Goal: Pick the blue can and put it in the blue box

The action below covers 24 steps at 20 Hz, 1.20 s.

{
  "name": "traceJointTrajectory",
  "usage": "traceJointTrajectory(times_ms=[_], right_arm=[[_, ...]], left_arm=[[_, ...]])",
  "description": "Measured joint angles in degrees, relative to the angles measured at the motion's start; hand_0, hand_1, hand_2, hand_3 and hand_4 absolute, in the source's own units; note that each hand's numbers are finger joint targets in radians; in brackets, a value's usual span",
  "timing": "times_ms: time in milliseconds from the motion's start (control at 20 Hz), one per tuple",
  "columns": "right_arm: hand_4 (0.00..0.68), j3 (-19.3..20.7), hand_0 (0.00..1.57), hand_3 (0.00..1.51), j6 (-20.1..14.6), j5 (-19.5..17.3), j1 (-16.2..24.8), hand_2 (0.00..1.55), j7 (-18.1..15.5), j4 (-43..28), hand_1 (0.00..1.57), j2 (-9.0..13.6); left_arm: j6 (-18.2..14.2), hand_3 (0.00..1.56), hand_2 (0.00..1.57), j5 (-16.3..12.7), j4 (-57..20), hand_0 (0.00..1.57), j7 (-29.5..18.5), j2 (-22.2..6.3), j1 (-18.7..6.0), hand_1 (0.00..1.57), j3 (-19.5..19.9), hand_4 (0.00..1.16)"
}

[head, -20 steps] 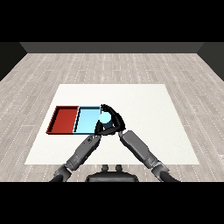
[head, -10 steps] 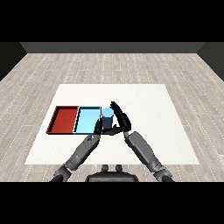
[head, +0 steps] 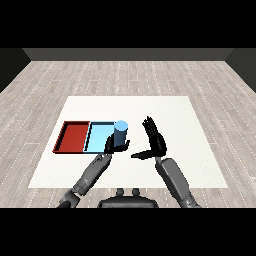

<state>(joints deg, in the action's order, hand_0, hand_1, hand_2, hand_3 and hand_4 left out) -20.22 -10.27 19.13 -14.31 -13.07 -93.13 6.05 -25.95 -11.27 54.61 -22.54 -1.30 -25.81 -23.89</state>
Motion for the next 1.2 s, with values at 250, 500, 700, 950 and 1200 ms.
traceJointTrajectory(times_ms=[250,500,700,950,1200], right_arm=[[0.0,5.18,0.0,0.0,0.95,2.75,5.09,0.0,0.62,-7.53,0.0,2.84],[0.0,10.9,0.0,0.0,2.82,4.91,8.57,0.0,-0.2,-9.23,0.0,5.51],[0.0,12.64,0.0,0.0,3.12,5.2,10.27,0.0,-0.34,-9.39,0.0,5.97],[0.0,15.02,0.0,0.0,4.17,5.67,10.39,0.0,-0.83,-7.99,0.0,6.55],[0.0,15.39,0.0,0.0,3.4,4.46,9.18,0.0,-0.83,-5.13,0.0,5.53]], left_arm=[[1.76,1.51,1.57,0.42,-2.25,1.57,0.45,-2.42,-0.76,1.57,3.39,1.13],[2.44,1.49,1.57,1.0,-5.55,1.57,2.04,-6.16,-2.4,1.57,7.22,1.13],[3.67,1.51,1.57,-0.08,-11.6,1.57,4.15,-9.75,-4.35,1.57,11.59,1.08],[5.46,1.5,1.57,-0.12,-22.74,1.57,6.41,-13.27,-9.24,1.57,15.68,1.06],[4.94,1.4,1.54,2.25,-33.41,1.57,9.83,-14.78,-14.77,1.57,16.69,0.99]])
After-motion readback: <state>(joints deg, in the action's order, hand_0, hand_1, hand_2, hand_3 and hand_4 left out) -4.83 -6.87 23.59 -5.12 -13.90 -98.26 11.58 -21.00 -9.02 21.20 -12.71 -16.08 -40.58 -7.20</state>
